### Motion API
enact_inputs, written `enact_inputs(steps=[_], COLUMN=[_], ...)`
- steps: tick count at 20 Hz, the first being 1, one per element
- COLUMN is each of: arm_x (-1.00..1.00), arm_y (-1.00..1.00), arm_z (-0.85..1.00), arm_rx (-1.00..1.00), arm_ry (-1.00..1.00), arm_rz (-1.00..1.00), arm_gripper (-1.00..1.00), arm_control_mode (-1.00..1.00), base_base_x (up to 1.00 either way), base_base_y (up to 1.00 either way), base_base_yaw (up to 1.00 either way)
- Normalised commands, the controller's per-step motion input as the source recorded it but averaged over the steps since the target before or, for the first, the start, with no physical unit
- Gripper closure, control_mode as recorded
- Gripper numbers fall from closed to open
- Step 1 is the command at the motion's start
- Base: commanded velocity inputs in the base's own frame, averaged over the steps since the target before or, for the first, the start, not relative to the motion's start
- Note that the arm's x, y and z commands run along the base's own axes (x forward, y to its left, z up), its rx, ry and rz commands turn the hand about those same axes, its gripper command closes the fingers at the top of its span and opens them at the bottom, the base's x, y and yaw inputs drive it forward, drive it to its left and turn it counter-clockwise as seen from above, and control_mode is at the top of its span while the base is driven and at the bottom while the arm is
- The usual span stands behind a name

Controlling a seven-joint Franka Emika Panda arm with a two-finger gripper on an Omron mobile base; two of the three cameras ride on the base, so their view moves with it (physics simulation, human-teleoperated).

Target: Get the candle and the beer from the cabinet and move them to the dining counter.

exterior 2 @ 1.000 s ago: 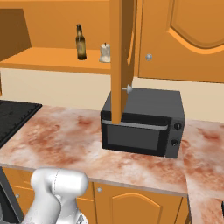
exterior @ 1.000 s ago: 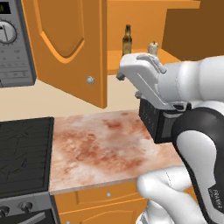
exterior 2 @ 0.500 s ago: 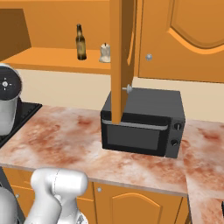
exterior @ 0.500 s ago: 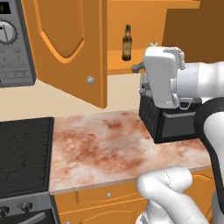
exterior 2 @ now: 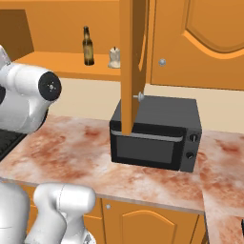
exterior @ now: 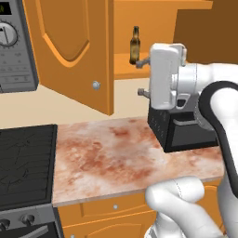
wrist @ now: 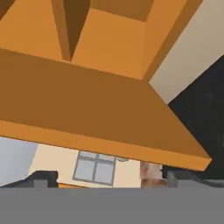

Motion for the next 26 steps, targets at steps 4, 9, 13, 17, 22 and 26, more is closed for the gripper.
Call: enact_inputs(steps=[4, 9, 13, 17, 22, 26], arm_x=[0.61, 0.47, 0.41, 0.37, 0.26, 0.02], arm_y=[0.07, 0.4, 0.46, 0.39, 0.41, 0.45], arm_z=[0.0, 0.0, 0.0, 0.0, -0.07, -0.08], arm_rx=[0.15, 0.01, 0.0, 0.0, 0.0, 0.0], arm_ry=[0.24, 0.23, 0.23, 0.11, 0.0, -0.03], arm_rz=[0.21, 0.08, 0.01, 0.06, 0.14, 0.19], arm_gripper=[-1.0, -1.0, -1.0, -1.0, -1.0, -1.0], arm_control_mode=[-1.0, -1.0, -1.0, -1.0, -1.0, -1.0], base_base_x=[0.0, 0.0, 0.0, 0.0, 0.0, 0.0], base_base_y=[0.0, 0.0, 0.0, 0.0, 0.0, 0.0], base_base_yaw=[0.0, 0.0, 0.0, 0.0, 0.0, 0.0])
